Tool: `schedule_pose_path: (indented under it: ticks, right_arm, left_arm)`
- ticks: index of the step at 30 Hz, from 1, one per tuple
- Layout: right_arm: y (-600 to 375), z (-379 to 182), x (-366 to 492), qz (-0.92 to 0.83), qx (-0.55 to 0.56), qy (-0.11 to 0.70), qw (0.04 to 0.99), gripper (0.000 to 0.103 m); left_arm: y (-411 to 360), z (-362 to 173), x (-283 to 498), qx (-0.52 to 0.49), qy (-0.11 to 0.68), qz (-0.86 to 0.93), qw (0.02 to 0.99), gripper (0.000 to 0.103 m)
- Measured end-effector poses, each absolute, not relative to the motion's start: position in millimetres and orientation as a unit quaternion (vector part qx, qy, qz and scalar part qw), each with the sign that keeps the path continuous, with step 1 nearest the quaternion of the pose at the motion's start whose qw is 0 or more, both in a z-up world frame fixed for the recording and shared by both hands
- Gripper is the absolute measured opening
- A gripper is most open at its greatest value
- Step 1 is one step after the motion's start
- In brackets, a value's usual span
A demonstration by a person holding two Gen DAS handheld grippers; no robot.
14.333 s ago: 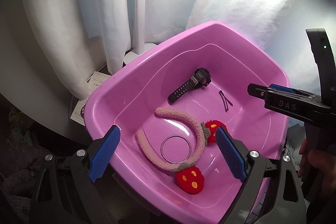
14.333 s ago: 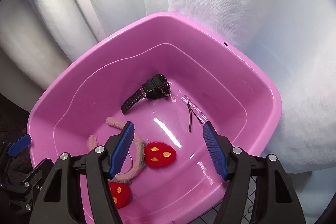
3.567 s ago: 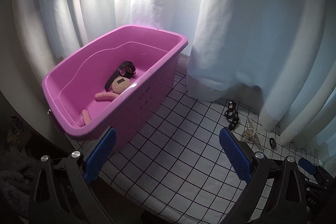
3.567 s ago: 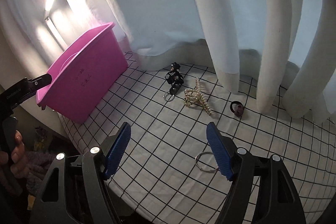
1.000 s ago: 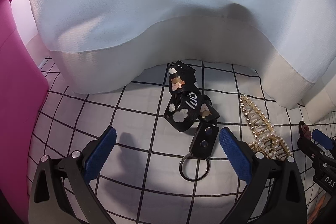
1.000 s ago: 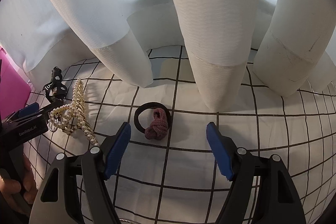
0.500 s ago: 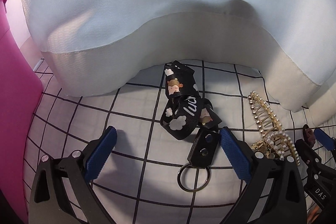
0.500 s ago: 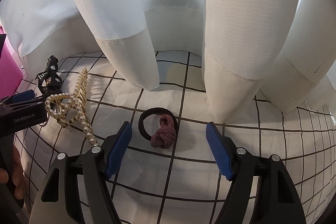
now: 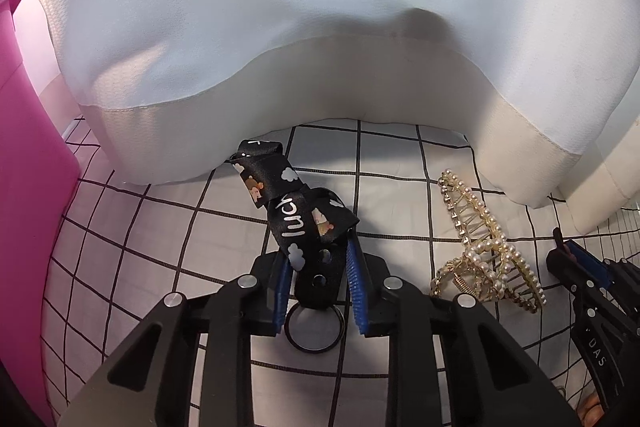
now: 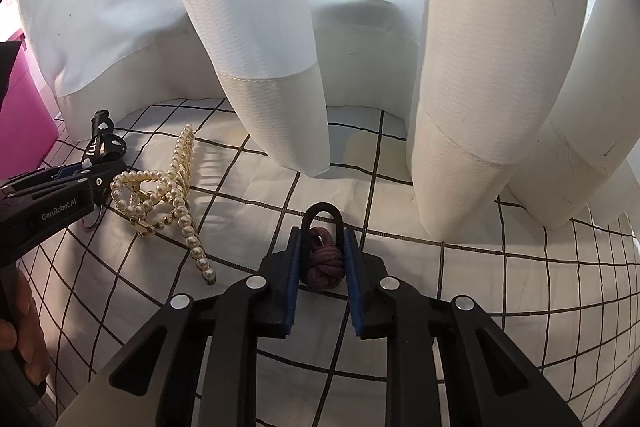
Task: Organize jewelry
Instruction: 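Carry the keychain with the left tool and the scrunchie with the right tool over the tub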
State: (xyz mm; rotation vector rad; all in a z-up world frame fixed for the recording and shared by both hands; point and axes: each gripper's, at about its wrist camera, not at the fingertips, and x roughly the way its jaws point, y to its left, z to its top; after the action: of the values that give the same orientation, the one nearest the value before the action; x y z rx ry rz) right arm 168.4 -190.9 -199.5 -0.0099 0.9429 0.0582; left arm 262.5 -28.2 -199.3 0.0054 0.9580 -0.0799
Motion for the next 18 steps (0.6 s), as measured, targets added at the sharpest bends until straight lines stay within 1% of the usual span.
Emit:
schedule_pose_path:
  ticks: [10,18]
  right_arm:
    - [-215,-188,148,0.055,0.029,0.454,0.889,0.019]
    - [-223,-147,117,0.090,0.027,0.447,0.889,0.019]
  left_arm:
    - [-25,-189,247,-0.007,0.459,-0.028,0.888,0.024]
    - [-22,-164,211,-0.015,0.460,-0.018,0.887,0.024]
